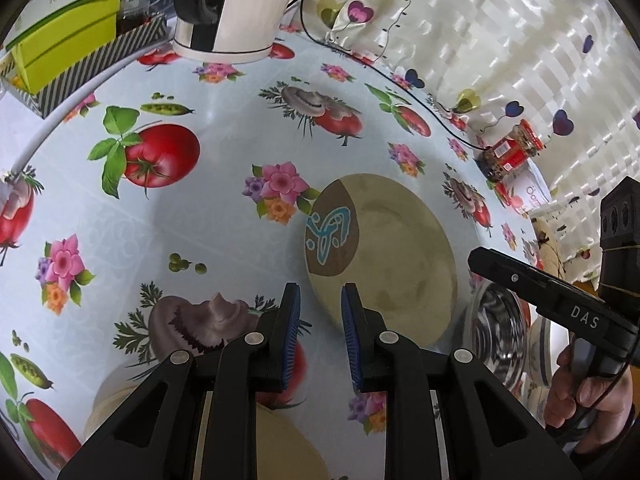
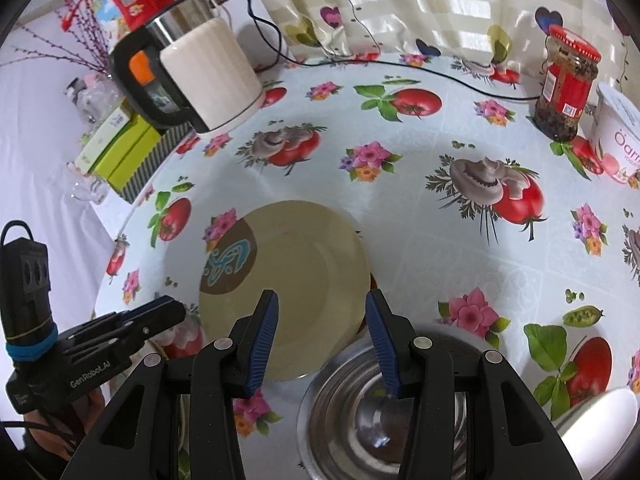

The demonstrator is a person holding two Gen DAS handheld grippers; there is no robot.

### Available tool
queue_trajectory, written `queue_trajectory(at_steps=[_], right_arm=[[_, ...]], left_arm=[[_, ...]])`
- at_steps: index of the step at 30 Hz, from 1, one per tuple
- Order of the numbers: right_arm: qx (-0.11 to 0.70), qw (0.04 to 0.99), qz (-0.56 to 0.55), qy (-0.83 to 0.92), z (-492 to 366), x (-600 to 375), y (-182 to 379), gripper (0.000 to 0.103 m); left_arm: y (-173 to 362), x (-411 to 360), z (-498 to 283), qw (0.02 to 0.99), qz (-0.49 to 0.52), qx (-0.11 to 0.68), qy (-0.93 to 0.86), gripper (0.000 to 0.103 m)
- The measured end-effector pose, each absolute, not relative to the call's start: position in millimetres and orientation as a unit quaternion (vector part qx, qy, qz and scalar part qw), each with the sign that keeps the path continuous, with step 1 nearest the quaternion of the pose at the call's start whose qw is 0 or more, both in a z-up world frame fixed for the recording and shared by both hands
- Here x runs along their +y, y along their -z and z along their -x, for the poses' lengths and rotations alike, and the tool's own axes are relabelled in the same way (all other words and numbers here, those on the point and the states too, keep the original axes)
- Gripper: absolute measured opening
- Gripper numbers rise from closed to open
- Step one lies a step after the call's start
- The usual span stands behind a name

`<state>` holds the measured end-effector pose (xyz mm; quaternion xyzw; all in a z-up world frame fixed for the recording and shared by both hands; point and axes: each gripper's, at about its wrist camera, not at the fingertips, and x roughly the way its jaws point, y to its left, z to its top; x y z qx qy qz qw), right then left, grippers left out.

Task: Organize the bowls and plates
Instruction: 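Move the right gripper to the third beige plate beside the steel bowl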

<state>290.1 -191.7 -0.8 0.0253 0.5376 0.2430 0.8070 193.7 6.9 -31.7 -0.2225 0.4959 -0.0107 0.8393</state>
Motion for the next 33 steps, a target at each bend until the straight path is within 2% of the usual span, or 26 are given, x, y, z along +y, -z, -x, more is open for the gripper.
queue_trajectory(at_steps=[16, 33], right_arm=[[0.581, 0.780, -0.005, -0.232, -319.6, -182.5, 28.1, 0.042], [0.601, 0.766, 0.003, -0.229, -324.7, -176.4, 41.4, 0.028]], left_arm=[[50.4, 7.0, -205.3, 0.815, 0.243, 0.525, -0.001, 0.022], [55.0, -1.0, -214.5, 0.815, 0.244, 0.526, 0.010, 0.022]])
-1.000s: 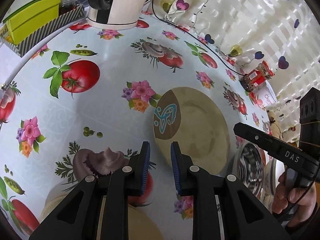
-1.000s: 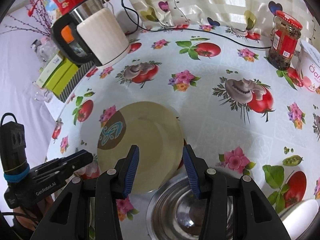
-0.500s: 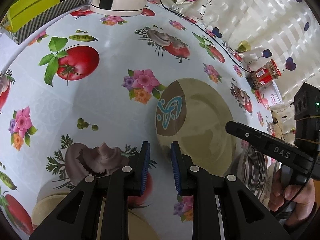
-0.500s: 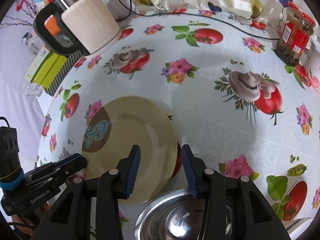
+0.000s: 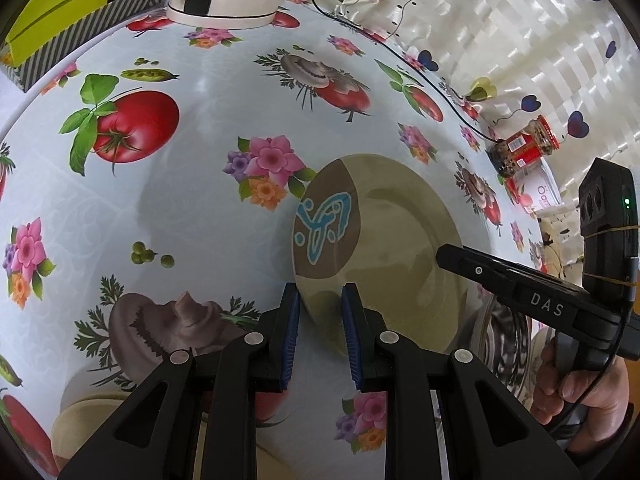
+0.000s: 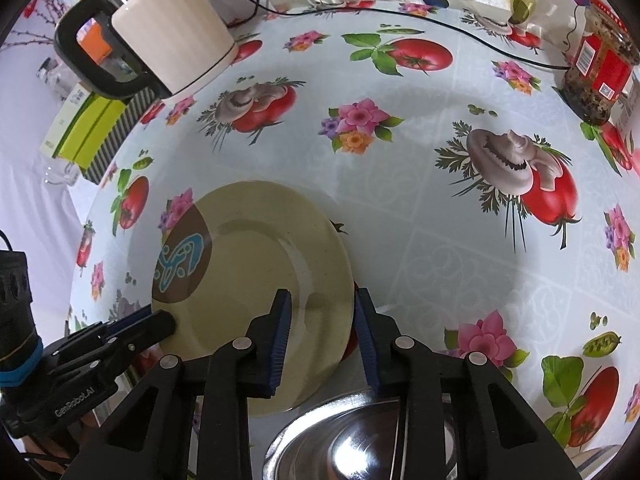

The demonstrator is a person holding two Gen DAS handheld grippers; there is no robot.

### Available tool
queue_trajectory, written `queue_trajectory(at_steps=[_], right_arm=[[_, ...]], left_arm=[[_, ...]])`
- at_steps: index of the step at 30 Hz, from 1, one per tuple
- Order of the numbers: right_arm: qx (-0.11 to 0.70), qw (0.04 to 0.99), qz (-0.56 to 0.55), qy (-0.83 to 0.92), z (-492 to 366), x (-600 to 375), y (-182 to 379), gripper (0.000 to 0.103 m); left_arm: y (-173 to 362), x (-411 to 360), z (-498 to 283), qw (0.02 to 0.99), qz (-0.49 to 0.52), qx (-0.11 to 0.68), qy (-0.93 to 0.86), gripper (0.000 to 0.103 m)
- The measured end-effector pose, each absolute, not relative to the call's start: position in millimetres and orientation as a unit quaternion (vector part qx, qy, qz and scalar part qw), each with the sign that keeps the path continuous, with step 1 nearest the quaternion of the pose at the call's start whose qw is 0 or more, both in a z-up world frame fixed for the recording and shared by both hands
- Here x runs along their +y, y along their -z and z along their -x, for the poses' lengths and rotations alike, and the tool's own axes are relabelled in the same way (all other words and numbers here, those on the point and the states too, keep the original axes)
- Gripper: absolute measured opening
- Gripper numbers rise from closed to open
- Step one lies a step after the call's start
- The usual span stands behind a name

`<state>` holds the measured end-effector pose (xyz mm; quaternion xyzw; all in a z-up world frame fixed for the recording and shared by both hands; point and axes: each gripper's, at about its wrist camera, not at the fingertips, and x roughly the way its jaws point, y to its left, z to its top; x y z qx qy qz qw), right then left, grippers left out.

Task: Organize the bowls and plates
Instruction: 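Move the right gripper to the third beige plate beside the steel bowl, then close the right gripper on the rim of the third plate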

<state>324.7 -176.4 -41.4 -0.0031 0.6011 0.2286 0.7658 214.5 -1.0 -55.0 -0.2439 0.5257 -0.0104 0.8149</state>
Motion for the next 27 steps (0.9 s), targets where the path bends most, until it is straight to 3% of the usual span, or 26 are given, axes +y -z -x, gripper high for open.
queue_trajectory(at_steps=[6, 27], right_arm=[[0.602, 0.766, 0.003, -0.226, -325.3, -177.6, 42.3, 0.024], [0.584, 0.776, -0.012, -0.237, -316.5, -173.7, 24.4, 0.023]], left_arm=[[54.7, -2.1, -216.6, 0.819, 0.239, 0.521, 0.009, 0.022], [37.1, 7.0, -205.8, 0.835, 0.230, 0.500, -0.001, 0.022]])
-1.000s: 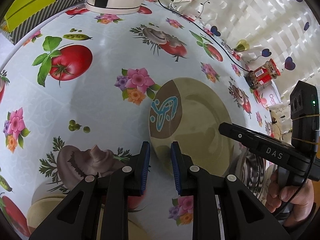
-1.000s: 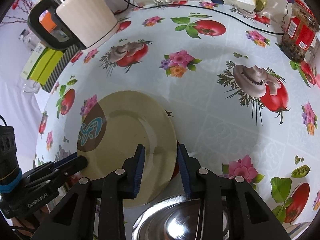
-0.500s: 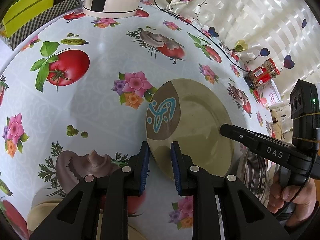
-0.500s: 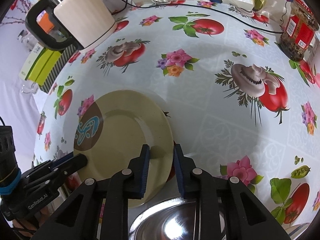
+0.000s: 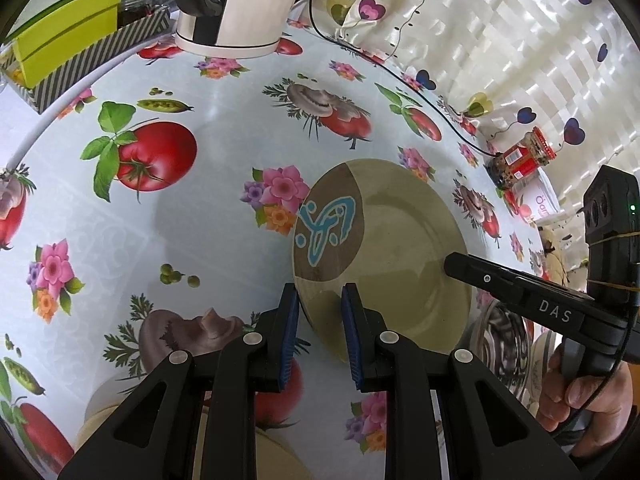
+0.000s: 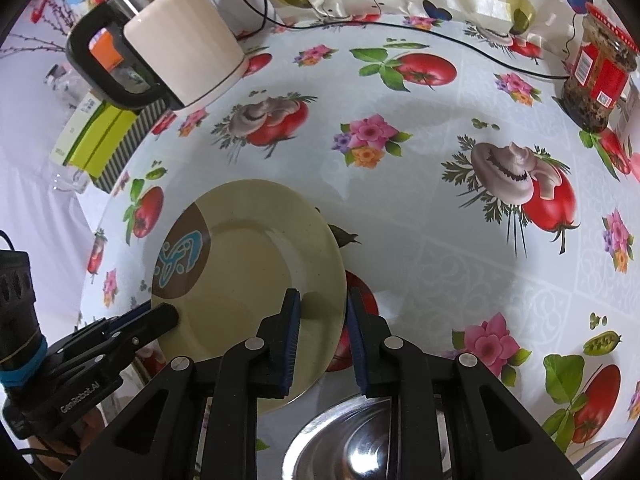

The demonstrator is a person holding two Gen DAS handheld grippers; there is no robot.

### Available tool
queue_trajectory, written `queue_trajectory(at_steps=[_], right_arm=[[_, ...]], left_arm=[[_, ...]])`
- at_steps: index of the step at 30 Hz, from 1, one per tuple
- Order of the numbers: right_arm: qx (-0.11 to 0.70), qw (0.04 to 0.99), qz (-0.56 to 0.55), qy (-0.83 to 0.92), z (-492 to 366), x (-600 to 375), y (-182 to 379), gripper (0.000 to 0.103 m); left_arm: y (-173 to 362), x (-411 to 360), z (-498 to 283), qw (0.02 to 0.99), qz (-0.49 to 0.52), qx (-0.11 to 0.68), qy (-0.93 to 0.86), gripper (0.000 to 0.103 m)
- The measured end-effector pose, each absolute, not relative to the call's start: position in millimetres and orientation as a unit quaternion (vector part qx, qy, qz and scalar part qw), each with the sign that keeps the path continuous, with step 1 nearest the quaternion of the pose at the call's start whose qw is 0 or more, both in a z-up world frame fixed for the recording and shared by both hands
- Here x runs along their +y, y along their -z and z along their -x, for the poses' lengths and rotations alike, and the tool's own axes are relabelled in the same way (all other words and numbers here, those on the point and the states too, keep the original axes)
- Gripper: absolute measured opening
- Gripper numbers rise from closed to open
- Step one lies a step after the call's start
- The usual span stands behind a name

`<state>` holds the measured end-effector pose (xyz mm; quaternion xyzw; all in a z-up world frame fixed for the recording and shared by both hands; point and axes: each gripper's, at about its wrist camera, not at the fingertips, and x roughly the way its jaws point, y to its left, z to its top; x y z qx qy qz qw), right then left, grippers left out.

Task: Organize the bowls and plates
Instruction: 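Close the right gripper on the rim of the third plate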

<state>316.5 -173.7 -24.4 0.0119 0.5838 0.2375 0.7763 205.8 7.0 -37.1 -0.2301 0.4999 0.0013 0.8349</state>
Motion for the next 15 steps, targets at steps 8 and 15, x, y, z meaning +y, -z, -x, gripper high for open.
queue_trajectory(at_steps=[8, 15], right_arm=[[0.576, 0.780, -0.019, -0.243, -305.2, -170.4, 13.6, 0.023], [0.571, 0.782, -0.023, -0.250, -292.9, -166.5, 6.7, 0.023]], left_arm=[[26.8, 11.3, -193.8, 0.841, 0.225, 0.492, -0.005, 0.022], [20.2, 15.7, -181.6, 0.843, 0.224, 0.489, -0.008, 0.022]])
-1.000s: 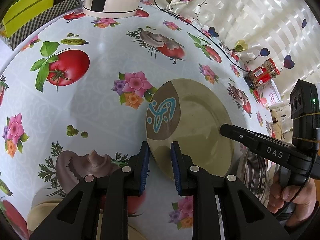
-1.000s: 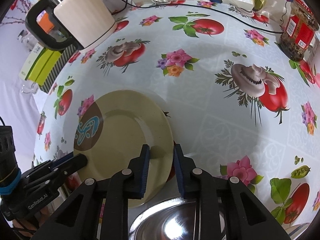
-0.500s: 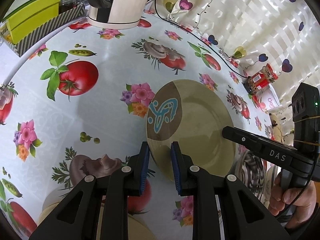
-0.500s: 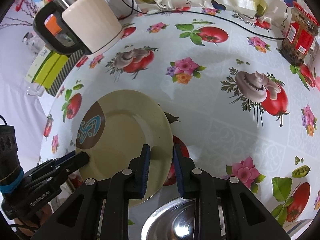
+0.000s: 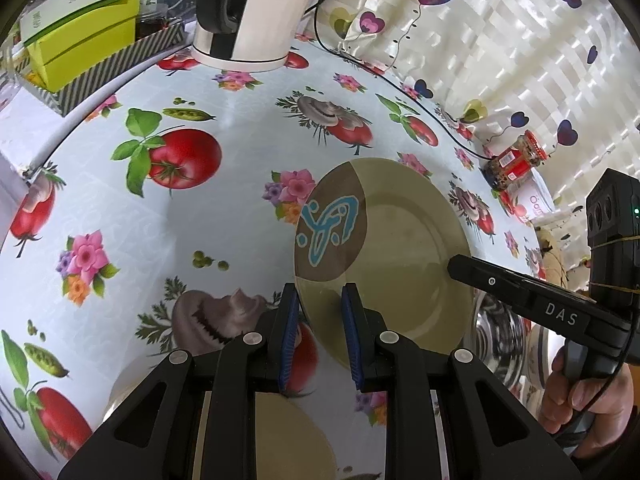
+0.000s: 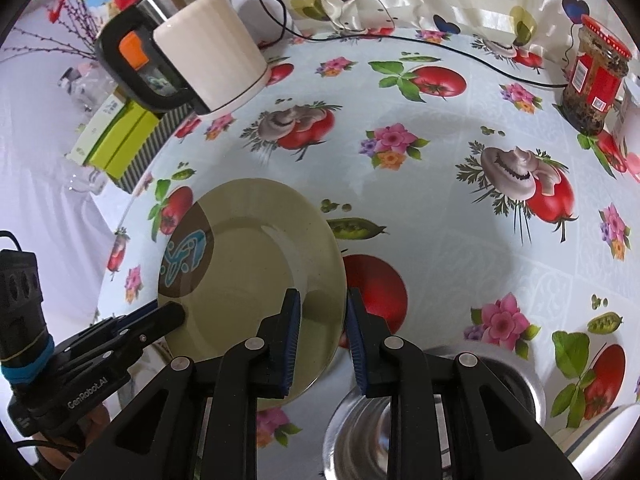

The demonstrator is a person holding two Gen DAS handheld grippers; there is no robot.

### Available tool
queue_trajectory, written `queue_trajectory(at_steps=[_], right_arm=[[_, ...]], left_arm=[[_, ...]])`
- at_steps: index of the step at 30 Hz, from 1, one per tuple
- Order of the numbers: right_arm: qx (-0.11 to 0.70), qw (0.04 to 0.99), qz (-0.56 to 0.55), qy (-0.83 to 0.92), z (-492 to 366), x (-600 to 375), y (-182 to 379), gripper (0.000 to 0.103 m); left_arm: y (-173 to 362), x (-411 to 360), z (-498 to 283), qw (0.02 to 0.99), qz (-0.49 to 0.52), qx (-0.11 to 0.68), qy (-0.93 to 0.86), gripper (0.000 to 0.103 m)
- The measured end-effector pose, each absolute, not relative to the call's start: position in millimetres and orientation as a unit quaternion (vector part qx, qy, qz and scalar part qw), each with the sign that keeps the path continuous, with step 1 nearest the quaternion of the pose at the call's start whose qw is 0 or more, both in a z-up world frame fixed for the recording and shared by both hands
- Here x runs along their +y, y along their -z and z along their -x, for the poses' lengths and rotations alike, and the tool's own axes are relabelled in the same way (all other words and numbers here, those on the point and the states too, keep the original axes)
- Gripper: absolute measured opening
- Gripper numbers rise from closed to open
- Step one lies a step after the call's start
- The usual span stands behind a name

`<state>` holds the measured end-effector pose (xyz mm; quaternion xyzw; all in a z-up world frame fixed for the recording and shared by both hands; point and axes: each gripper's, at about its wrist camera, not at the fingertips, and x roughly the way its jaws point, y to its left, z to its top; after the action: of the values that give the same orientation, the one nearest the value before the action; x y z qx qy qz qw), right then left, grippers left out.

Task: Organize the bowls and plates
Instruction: 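Close the right gripper on the rim of the third plate, then lift the third plate and carry it onto the plate stack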

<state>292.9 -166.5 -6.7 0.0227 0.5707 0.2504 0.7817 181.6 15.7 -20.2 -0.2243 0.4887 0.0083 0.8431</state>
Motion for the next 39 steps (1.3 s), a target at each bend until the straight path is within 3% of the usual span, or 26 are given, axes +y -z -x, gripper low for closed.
queue_trajectory(at_steps=[39], right_arm=[[0.566, 0.773, -0.017, -0.285, -213.1, -134.2, -9.0, 0.023]], left_arm=[[6.2, 47.6, -96.3, 0.850, 0.228, 0.475, -0.032, 0.022]])
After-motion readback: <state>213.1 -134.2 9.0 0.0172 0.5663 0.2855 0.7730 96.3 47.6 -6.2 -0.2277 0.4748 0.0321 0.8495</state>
